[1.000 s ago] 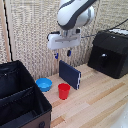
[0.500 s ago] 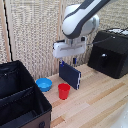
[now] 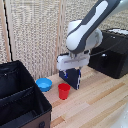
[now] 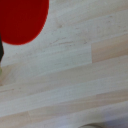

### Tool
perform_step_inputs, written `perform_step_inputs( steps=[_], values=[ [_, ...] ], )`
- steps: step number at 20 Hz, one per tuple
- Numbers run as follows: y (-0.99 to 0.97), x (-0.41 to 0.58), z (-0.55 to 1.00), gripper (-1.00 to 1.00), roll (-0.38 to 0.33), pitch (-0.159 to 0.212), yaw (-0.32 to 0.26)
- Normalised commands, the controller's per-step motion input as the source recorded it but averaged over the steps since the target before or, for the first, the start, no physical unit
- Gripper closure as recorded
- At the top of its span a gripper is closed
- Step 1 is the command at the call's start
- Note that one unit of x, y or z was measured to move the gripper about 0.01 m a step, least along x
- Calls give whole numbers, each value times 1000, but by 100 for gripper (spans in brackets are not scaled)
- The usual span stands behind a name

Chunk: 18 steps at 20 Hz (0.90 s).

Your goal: Please find the red cup among the items before you. Carefully move your gripper towards it and gently hold it. Locate the front section of the organizer in front of you. Transfer the red cup above the front section and let go, placing it within that section.

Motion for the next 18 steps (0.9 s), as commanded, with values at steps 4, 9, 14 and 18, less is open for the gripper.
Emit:
perform_step_inputs(
  steps=[4,9,14,18],
  values=[
    [0,7,-444,-100,0,-1,-62],
    [13,65,-450,-100,-9,-3,-44],
    [96,0,-354,100,-51,0,-42],
    [64,0,-284,100,-40,0,-16]
  ],
)
